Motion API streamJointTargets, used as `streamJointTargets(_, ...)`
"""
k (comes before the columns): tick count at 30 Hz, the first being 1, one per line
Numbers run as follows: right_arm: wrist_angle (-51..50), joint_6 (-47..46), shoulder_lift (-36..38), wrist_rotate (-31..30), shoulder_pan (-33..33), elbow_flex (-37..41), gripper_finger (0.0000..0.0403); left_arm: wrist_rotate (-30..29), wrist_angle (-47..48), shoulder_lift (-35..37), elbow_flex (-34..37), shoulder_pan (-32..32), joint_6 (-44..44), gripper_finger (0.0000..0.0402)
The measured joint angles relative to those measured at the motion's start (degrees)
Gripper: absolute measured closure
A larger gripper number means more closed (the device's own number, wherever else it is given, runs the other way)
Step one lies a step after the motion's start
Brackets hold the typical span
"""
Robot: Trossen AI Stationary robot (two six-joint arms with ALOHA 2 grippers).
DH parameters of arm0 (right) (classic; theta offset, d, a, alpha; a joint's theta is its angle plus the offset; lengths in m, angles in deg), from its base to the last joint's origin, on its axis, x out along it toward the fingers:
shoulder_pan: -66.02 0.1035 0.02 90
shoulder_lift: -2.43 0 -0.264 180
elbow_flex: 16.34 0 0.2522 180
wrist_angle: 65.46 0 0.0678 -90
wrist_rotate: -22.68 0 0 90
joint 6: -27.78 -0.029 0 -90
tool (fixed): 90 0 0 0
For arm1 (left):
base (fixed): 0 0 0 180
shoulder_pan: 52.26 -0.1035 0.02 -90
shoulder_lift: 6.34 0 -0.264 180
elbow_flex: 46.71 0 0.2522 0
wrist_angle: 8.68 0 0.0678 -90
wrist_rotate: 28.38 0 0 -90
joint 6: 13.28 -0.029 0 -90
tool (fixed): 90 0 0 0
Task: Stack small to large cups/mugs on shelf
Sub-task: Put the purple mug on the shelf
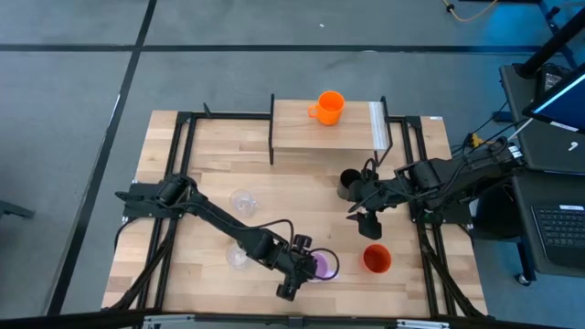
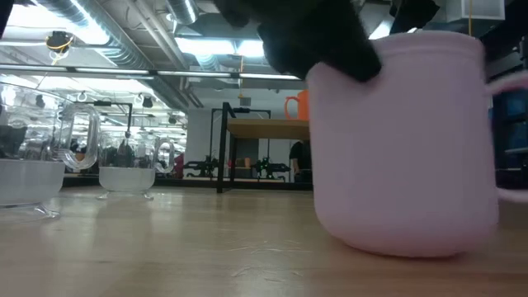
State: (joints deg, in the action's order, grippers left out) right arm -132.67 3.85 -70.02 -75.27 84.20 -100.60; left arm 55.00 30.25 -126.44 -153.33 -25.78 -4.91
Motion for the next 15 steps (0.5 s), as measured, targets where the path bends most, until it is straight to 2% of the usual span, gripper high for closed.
streamJointTargets(15, -0.04, 0.16, 0.00, 0.00, 0.00, 0.00, 0.0144, 3.11, 0.58, 0.00, 0.00, 0.07, -1.52, 0.0231)
